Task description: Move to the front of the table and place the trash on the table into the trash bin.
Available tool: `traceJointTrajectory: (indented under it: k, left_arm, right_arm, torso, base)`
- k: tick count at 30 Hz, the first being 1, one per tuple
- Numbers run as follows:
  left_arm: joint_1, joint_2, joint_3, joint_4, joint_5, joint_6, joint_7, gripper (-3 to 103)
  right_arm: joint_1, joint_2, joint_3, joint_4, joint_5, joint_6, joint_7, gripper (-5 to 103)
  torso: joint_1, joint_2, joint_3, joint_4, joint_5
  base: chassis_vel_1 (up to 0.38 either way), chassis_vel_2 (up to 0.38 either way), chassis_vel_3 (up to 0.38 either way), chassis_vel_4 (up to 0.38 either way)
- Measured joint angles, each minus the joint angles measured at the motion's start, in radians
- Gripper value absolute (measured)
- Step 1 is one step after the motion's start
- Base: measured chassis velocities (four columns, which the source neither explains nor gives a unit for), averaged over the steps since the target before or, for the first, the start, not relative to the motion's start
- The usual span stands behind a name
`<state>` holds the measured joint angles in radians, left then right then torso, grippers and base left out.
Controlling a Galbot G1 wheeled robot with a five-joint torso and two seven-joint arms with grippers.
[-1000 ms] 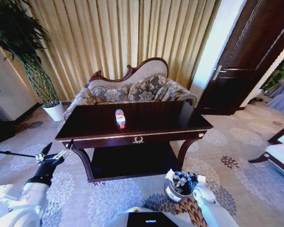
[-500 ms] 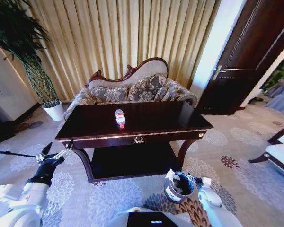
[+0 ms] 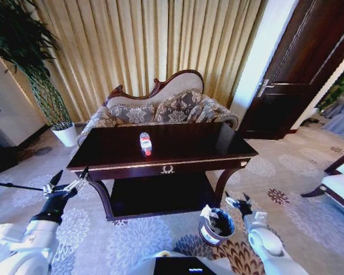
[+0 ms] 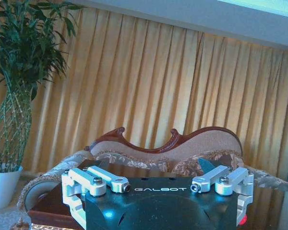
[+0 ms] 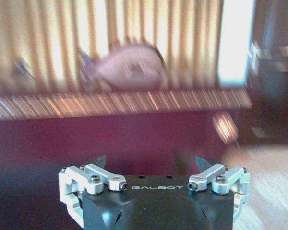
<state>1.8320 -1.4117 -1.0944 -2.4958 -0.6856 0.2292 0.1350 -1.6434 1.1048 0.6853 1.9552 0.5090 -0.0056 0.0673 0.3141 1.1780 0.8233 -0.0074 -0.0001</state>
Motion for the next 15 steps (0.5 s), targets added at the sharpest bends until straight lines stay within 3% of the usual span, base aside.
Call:
traceJointTrajectory:
  k: [4,9,15]
  left_arm:
    - [0.000,0.013,0.001,0.010,-0.001,-0.003,0.000,100]
    - [-0.001,0.015,0.000,0.024,-0.003,-0.011,0.000,100]
    - [-0.007,0.018,-0.003,0.037,-0.001,-0.011,0.000,100]
  right_arm:
    - [-0.048,0.009,0.009,0.287,-0.035,-0.093,0.014,100]
    - [-0.061,0.004,-0.021,0.489,-0.045,-0.200,0.047,100]
    - [-0.060,0.004,-0.033,0.522,-0.058,-0.238,0.065,100]
  torso:
    - [0.000,0.000,0.000,-0.0002,-0.0001]
    - [0.000,0.000,0.000,-0.0001,-0.0001]
    - [0.000,0.000,0.000,-0.0001,0.0000]
  base:
    - [0.000,0.000,0.000,0.000]
    - [0.000,0.000,0.000,0.000]
    - [0.000,0.000,0.000,0.000]
